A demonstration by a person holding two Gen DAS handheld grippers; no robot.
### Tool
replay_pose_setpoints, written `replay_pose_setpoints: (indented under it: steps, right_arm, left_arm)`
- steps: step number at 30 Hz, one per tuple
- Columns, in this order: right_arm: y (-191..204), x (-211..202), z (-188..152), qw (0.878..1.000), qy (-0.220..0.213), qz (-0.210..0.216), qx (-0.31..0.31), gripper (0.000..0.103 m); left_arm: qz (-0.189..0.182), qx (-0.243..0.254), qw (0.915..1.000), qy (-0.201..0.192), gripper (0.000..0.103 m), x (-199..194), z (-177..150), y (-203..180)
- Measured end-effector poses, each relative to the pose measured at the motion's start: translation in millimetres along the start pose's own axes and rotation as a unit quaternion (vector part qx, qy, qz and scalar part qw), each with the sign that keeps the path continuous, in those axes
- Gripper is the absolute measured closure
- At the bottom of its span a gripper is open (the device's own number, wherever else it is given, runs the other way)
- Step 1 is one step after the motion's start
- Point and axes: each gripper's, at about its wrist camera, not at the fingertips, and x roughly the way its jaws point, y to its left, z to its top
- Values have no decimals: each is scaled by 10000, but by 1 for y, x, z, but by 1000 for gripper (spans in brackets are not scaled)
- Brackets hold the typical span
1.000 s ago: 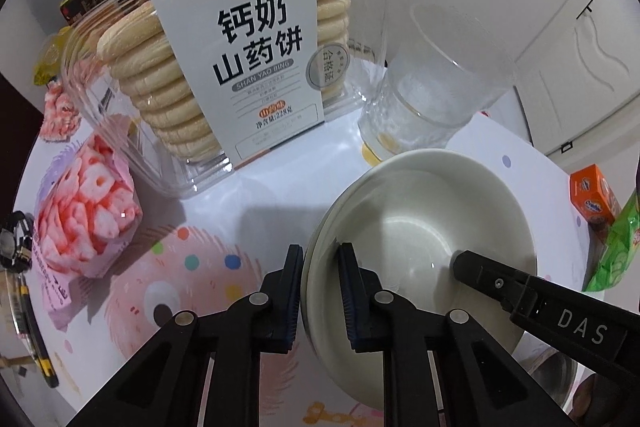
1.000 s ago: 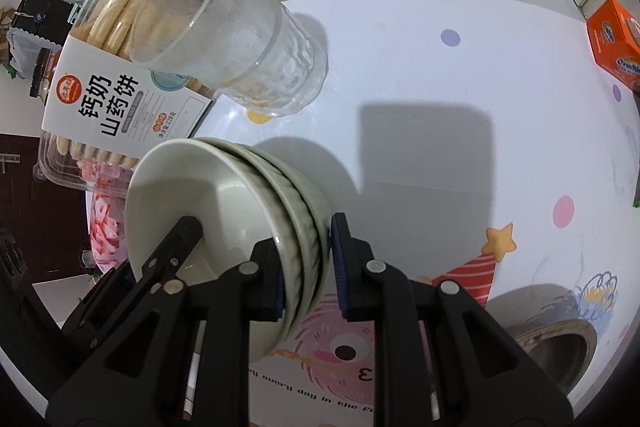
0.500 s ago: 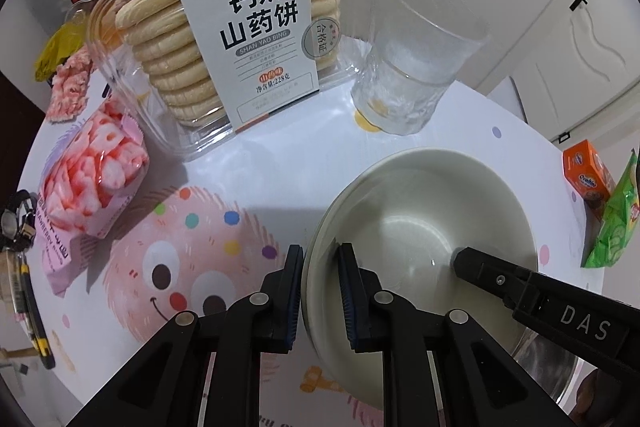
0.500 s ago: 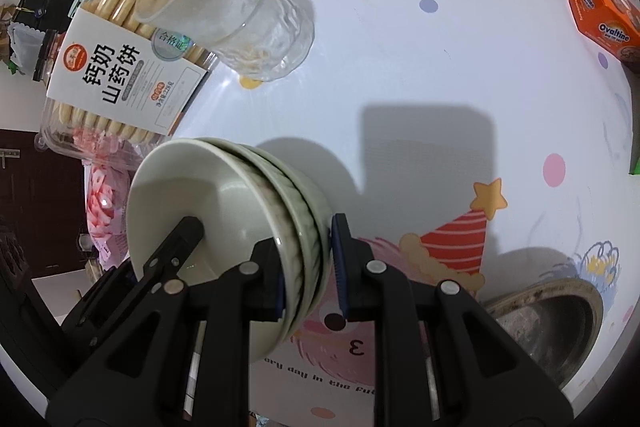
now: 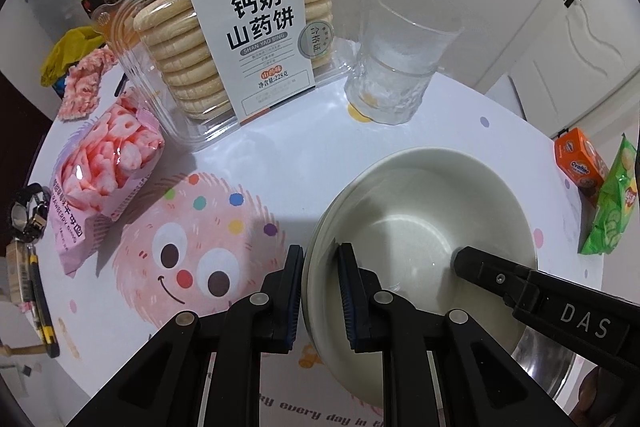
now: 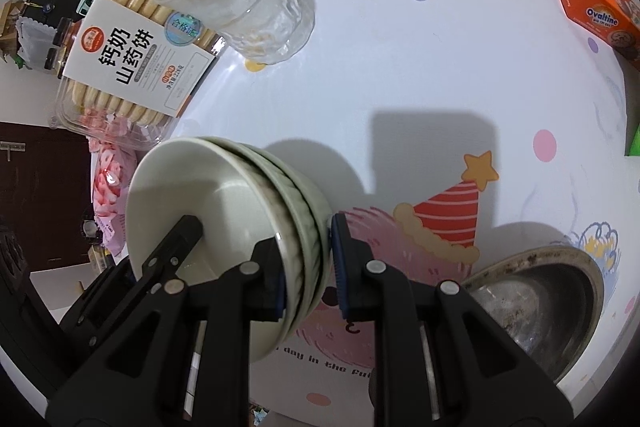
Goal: Organize plates and bowls
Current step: 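Lift and carry the bowl stack with both grippers over the steel bowls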
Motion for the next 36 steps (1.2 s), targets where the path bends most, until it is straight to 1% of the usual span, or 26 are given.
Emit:
replay_pose_setpoints:
  steps: [9,15,22,29,36]
  right_arm:
    - [-4,-13,-11,10000,-79,49,-22,81]
    - [-4,-27,-21,9997,-179,91,-108,81]
    - [-7,-45,-31,9994,-308,115,-67,81]
    - [-19,-73,-43,9984,-527,130,125,81]
    - [-47,-108,-57,9958,-821,-4,394,81]
  left_arm:
    - [35,56,9999,-96,86,-16,-10,-6]
    - [88,197,9995,-230,86,-32,-14,-13]
    - [56,330,9988,-346,86,-51,-21,-22]
    - [-69,591,9972,-462,86,-74,-26,-45]
    - [-262,1069,9924,-551,86,-90,-35,-87]
